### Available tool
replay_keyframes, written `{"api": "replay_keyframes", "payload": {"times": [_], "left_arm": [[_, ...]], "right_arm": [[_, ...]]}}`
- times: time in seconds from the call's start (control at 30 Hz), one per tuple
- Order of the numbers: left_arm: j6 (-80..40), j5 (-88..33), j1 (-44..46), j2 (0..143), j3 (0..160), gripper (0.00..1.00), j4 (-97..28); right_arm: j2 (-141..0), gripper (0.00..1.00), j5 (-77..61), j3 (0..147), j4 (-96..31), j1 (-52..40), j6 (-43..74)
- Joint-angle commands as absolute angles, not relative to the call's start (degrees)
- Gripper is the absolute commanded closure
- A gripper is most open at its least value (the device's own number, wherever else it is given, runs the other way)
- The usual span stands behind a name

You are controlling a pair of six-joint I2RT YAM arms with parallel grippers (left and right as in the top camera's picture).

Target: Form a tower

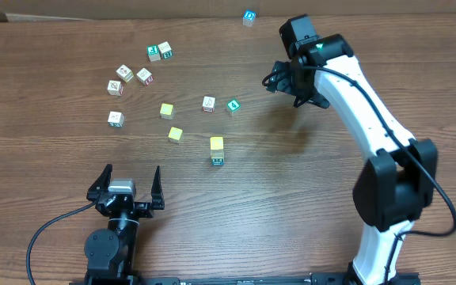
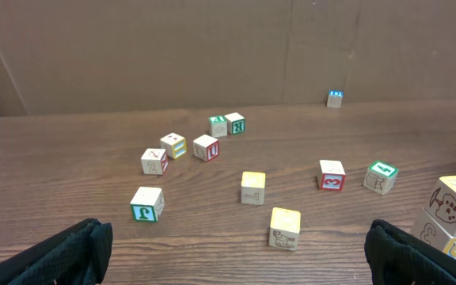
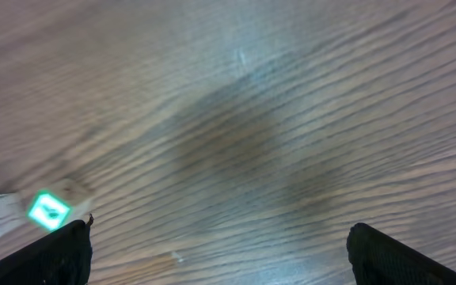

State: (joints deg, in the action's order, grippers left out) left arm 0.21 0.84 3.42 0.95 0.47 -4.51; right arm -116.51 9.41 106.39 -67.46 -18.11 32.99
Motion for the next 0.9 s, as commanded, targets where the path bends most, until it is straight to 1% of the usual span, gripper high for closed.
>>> {"api": "replay_keyframes", "payload": {"times": [0.0, 0.2, 0.37, 0.47, 0.53, 0.63, 0.73, 0.87], "left_arm": [[1.1, 0.6, 3.8, 0.3, 0.3, 0.01, -4.4], [1.1, 0.6, 3.8, 0.3, 0.3, 0.0, -4.4], [1.1, 0.6, 3.8, 0.3, 0.3, 0.0, -4.4], [1.1, 0.6, 3.8, 0.3, 0.3, 0.0, -4.4], [1.1, 0.6, 3.8, 0.3, 0.3, 0.0, -4.4], [1.1, 0.6, 3.8, 0.3, 0.3, 0.0, -4.4], [1.1, 0.6, 3.8, 0.3, 0.3, 0.0, -4.4], [1.1, 0.6, 3.8, 0.3, 0.3, 0.0, -4.4]], "right_arm": [[-106.8, 0.0, 10.0, 107.6, -67.3, -18.3, 32.9], [-98.0, 0.0, 10.1, 107.6, -67.3, -18.2, 32.9], [-94.6, 0.0, 11.3, 107.2, -67.5, -18.2, 32.5], [-92.9, 0.0, 11.4, 103.9, -65.5, -18.2, 32.5], [-91.1, 0.0, 10.2, 99.5, -59.8, -18.3, 31.8], [-87.1, 0.0, 2.0, 89.3, -44.1, -18.3, 25.8], [-82.5, 0.0, -5.1, 77.3, -26.4, -18.3, 23.4], [-76.8, 0.0, -6.5, 60.9, -6.5, -18.3, 23.5]]}}
